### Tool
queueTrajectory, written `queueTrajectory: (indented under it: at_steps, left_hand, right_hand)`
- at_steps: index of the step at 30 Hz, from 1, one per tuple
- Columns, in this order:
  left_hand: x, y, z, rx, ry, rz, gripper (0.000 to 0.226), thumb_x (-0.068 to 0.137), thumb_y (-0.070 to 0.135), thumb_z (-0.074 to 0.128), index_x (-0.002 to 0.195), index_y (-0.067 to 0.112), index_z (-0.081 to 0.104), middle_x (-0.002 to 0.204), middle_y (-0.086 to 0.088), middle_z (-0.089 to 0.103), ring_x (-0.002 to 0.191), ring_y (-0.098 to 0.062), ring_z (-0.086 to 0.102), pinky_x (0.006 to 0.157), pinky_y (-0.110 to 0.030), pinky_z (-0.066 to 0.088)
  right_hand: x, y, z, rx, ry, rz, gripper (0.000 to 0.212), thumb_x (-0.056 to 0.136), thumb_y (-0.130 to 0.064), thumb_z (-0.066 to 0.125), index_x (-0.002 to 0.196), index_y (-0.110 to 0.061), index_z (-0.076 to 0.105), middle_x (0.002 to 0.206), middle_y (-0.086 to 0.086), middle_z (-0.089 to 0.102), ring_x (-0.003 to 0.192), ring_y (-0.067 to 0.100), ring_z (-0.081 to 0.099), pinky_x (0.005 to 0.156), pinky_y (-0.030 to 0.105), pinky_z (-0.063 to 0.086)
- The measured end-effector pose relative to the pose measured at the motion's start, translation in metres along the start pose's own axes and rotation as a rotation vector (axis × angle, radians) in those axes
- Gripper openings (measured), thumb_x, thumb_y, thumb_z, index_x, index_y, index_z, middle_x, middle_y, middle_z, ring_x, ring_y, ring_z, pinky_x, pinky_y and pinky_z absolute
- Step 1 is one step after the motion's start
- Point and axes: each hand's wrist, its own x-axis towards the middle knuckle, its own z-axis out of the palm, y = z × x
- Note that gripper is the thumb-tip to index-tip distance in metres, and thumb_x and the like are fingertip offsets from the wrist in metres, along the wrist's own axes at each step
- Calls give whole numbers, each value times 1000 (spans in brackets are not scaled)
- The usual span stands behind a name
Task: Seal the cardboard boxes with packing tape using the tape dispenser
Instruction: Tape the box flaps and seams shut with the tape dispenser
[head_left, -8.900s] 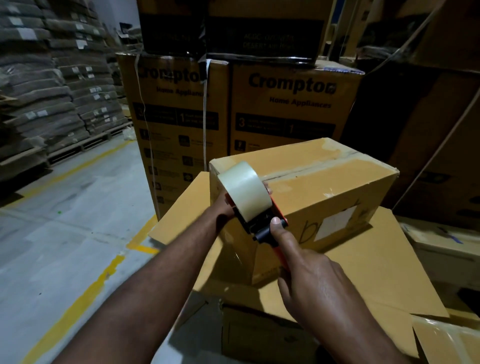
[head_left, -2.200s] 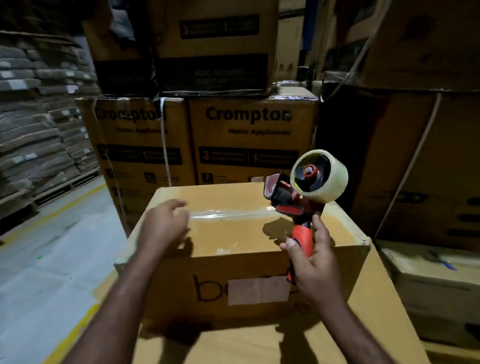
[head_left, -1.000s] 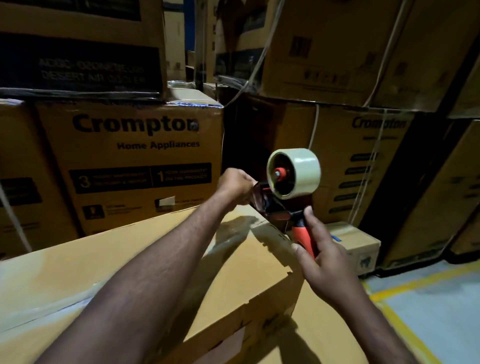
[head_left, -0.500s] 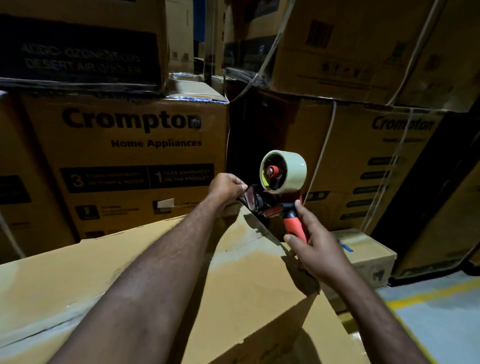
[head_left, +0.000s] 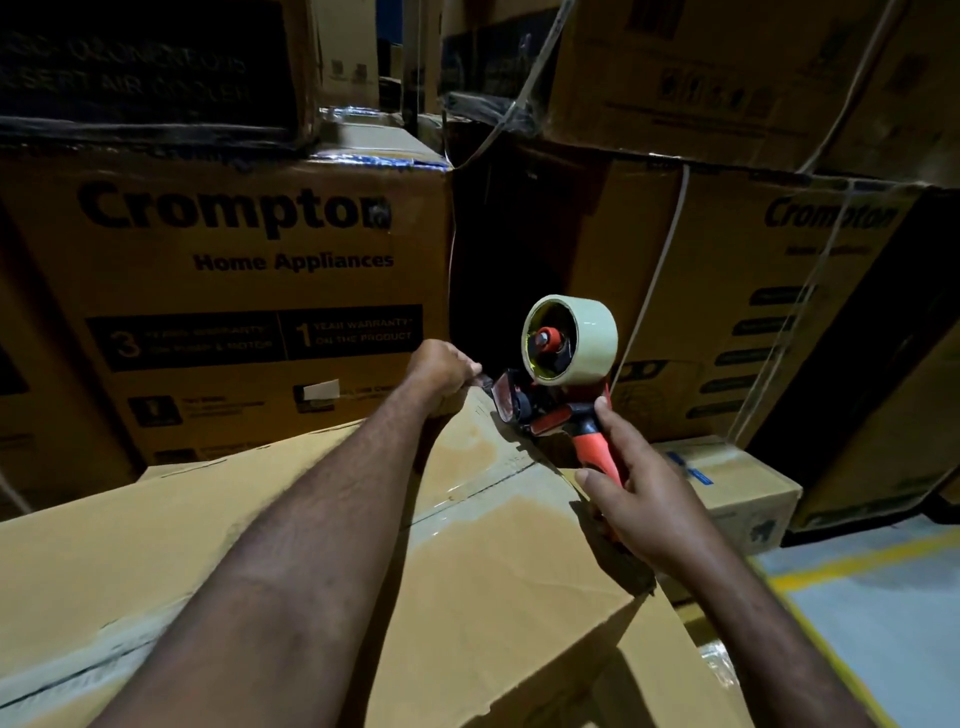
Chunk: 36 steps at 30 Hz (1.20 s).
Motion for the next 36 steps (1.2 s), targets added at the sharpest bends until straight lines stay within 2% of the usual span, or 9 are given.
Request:
queueTrajectory:
  at_steps: [6, 9, 12, 15, 17, 23, 28, 32, 36]
  left_hand:
    - [-4, 10, -1, 229, -142, -101, 38, 99, 14, 62, 133, -4, 61, 112, -19, 63, 77, -22, 53, 78, -30, 54]
    - [-7, 7, 0, 421, -176, -77, 23, 104, 10, 50, 117, -2, 65, 117, -19, 62, 74, -16, 51, 61, -24, 44]
    - [-6, 2, 2, 518, -116, -47, 26, 104, 13, 49, 127, 3, 56, 123, -16, 58, 99, -26, 60, 78, -32, 52]
    - [-13, -3, 9, 606, 187, 229, 29, 100, 25, 64, 127, 18, 59, 110, -2, 64, 95, -18, 62, 83, -37, 54]
    - [-23, -3, 12, 509, 102, 378, 16, 100, 34, 62, 107, 22, 69, 99, 6, 67, 86, -12, 63, 74, -33, 56]
    - [-14, 9, 7, 597, -279, 134, 23, 101, 29, 60, 86, 13, 68, 89, -3, 63, 73, -13, 54, 59, -25, 42]
    - [-15, 10, 21, 572, -309, -43, 31, 90, 45, 72, 78, 19, 59, 90, -2, 60, 78, -14, 55, 70, -27, 49]
    - [-12, 2, 32, 588, -178, -110, 73, 52, 84, 68, 91, 22, 71, 107, -7, 70, 100, -30, 66, 100, -51, 50]
    - [-24, 2, 29, 659, -76, -45, 42, 84, 54, 50, 100, 19, 68, 116, -11, 68, 104, -33, 65, 92, -48, 53]
  right_hand:
    - [5, 1, 1, -7, -38, 32, 77, 98, -37, 58, 150, -62, 7, 124, -3, 53, 87, 16, 62, 69, 34, 53]
    - [3, 0, 1, -37, -53, 27, 77, 99, -37, 57, 152, -59, 6, 121, -3, 52, 89, 14, 61, 71, 32, 52]
    - [1, -1, -1, -71, -63, 20, 75, 100, -36, 54, 152, -57, 4, 114, -3, 51, 88, 11, 59, 68, 28, 49]
    - [2, -3, -2, -108, -72, 16, 75, 101, -36, 53, 154, -54, 2, 114, -2, 53, 84, 8, 57, 60, 23, 42]
    - [1, -4, -2, -129, -71, 7, 75, 101, -35, 52, 155, -51, 2, 117, 1, 55, 82, 5, 55, 59, 21, 40]
    - [1, -9, -1, -144, -69, 6, 76, 101, -33, 52, 155, -50, 1, 131, 8, 57, 84, 9, 56, 66, 27, 48]
    - [6, -9, -12, -58, -110, 69, 77, 97, -28, 55, 152, -54, 7, 114, 3, 57, 80, 18, 68, 70, 41, 62]
    - [3, -4, -29, 37, -157, 129, 77, 97, -24, 61, 152, -53, 15, 112, 4, 59, 82, 20, 70, 63, 34, 62]
    - [-15, -1, -49, -19, -196, 152, 76, 97, -25, 62, 151, -54, 17, 106, 2, 59, 79, 21, 71, 62, 34, 62]
